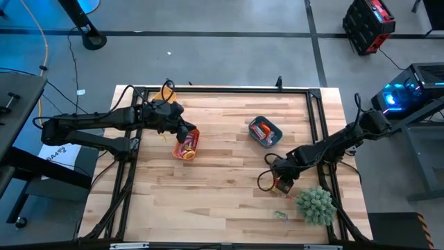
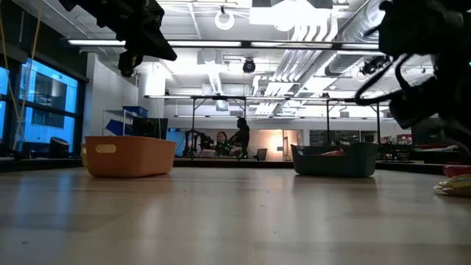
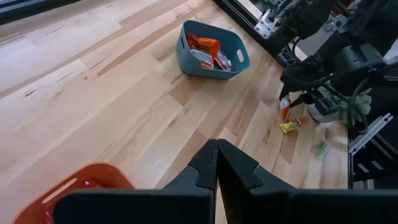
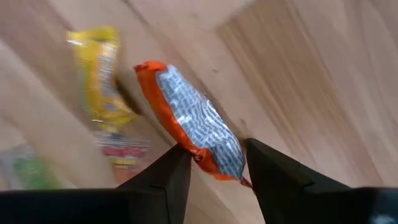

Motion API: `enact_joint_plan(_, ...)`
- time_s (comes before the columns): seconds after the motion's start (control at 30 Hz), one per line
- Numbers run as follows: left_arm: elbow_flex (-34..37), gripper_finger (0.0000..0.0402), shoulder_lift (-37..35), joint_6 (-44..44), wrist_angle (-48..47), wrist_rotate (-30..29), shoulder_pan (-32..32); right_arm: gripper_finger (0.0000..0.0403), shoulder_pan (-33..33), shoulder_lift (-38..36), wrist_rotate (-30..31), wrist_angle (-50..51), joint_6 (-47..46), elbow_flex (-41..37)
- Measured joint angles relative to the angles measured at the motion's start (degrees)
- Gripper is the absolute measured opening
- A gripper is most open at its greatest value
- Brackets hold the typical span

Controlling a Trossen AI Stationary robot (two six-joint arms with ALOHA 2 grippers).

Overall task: Sort candy
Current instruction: Put the orange chocolate into the blue bin

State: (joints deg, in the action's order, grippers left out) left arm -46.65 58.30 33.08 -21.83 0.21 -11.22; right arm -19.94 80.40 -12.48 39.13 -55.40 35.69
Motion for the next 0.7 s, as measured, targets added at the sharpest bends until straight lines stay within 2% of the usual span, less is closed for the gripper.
enact_joint_plan(0.07, 0.0, 0.0, 0.0, 0.26, -0.04, -0.01, 0.0, 0.0146, 0.03, -0.15, -0.7, -0.69, -0.06, -0.7)
enact_joint_plan(0.13, 0.0, 0.0, 0.0, 0.27, -0.04, -0.01, 0.0, 0.0126, 0.04, -0.15, -0.93, -0.71, 0.08, -0.78)
enact_joint_plan(0.27, 0.0, 0.0, 0.0, 0.22, -0.01, -0.01, 0.0, 0.0029, 0.41, -0.1, -1.04, -0.78, -0.4, 1.22)
enact_joint_plan(0.3, 0.0, 0.0, 0.0, 0.23, -0.01, -0.01, 0.0, 0.0018, 0.83, -0.23, -1.1, -1.16, -0.78, 2.32)
enact_joint_plan(0.4, 0.0, 0.0, 0.0, 0.26, 0.07, -0.17, 0.0, 0.0022, 2.72, -1.05, 0.18, -1.93, 0.3, 6.5)
enact_joint_plan(0.53, 0.0, 0.0, 0.0, 0.28, 0.17, -0.78, 0.0, 0.0007, 5.94, -2.56, 8.62, -1.93, 5.01, 14.35)
enact_joint_plan(0.7, 0.0, 0.0, 0.0, 0.28, 0.24, -0.9, 0.0, 0.0024, 11.44, -2.54, 26.66, 4.82, 6.41, 20.4)
